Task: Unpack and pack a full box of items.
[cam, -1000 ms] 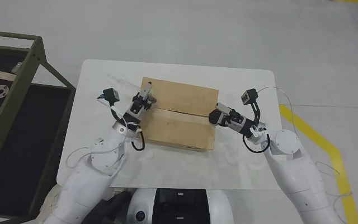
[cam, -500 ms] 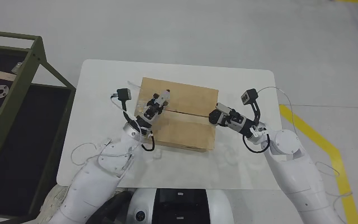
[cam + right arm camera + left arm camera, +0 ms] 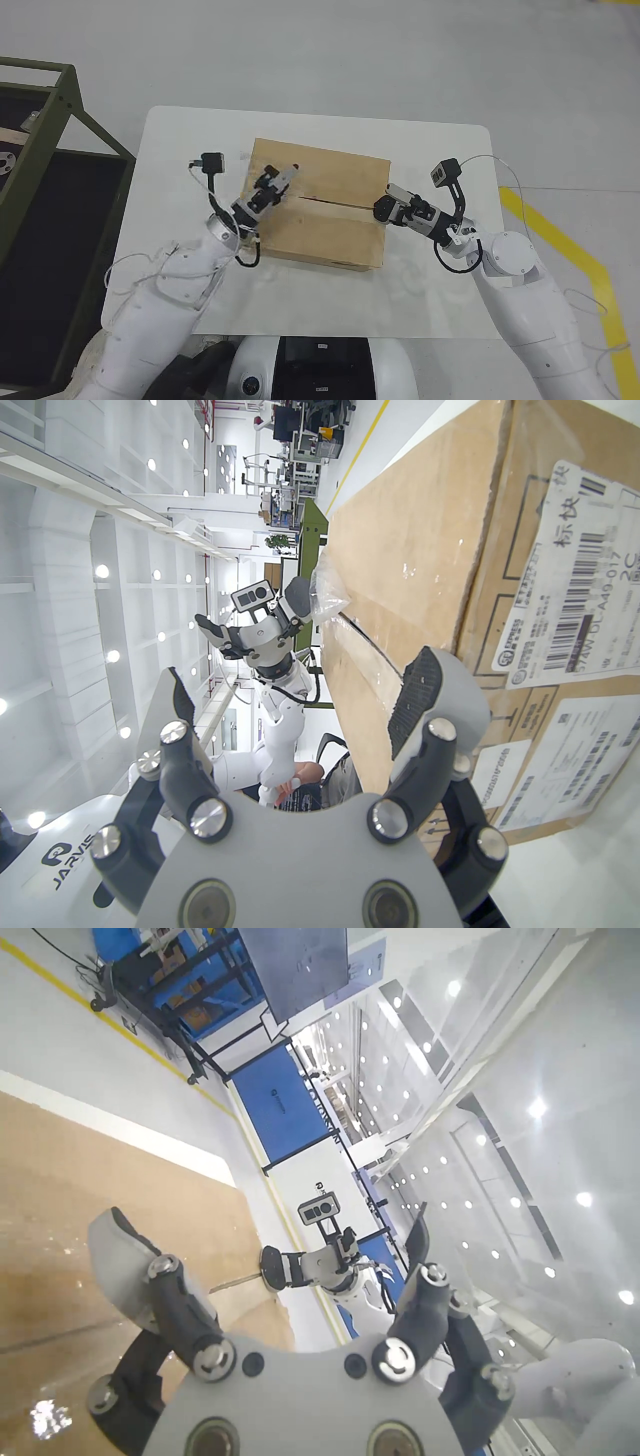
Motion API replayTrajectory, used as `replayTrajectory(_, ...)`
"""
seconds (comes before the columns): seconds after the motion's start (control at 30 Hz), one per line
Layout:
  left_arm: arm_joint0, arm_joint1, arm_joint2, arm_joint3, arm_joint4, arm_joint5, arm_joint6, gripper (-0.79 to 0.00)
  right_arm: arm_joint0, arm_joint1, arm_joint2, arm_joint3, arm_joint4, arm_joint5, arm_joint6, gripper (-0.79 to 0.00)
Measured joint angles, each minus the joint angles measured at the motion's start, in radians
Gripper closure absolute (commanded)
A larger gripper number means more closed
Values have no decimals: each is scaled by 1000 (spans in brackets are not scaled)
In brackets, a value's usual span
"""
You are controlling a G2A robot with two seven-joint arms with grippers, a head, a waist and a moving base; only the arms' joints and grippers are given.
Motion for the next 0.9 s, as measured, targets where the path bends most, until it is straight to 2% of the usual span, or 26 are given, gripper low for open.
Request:
replayTrajectory(0.27,91,7,-133,-20,-74,-70,24,-785,0,0,0,0,0,0,0,-785)
replayTrajectory(0.47,108,8,-211,14,-146,-63,21,-785,0,0,0,0,0,0,0,-785)
replayTrajectory(0.67,92,10,-287,87,-219,-44,-14,-785,0,0,0,0,0,0,0,-785)
replayTrajectory(0.9,14,15,-360,219,-302,14,-81,-785,0,0,0,0,0,0,0,-785)
